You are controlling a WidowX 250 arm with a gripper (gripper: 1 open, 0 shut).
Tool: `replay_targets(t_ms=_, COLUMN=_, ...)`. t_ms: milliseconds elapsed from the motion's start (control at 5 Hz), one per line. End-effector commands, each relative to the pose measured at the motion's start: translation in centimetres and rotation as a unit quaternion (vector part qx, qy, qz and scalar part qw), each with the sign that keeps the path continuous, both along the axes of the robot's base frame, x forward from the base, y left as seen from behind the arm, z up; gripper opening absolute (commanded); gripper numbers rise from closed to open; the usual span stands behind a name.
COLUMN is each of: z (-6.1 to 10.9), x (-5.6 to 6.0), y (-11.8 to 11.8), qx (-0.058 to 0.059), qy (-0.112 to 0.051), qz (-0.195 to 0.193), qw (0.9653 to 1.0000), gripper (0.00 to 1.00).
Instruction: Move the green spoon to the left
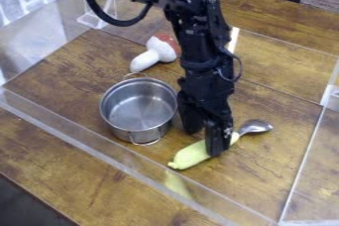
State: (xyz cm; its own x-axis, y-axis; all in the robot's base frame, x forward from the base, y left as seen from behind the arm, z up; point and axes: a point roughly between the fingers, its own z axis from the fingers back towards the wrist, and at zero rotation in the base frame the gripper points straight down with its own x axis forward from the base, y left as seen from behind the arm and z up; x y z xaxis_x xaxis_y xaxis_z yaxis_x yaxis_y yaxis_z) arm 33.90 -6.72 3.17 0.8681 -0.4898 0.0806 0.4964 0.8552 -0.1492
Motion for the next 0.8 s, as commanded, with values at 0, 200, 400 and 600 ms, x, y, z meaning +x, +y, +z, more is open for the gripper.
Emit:
replay_targets(t_ms=0, z=1.8, x=1.3, y=1.0, qx=-0.002, qy=-0.024, qz=0.021, qw=0.9995, gripper=1.0)
replay_targets(t_ms=200, z=0.9, x=0.9, y=1.2, qx=-0.005, qy=-0.02, qz=0.025, qw=0.9995, gripper=0.0)
replay_targets(t_ms=400, z=1.5, x=1.4, y=1.7, qx=-0.005, qy=-0.02, qz=-0.01, qw=0.9997, gripper=0.0)
replay_targets(t_ms=600, z=2.5, x=2.0, y=2.3, qx=-0.002, qy=-0.019, qz=-0.044, qw=0.9988, gripper=0.0)
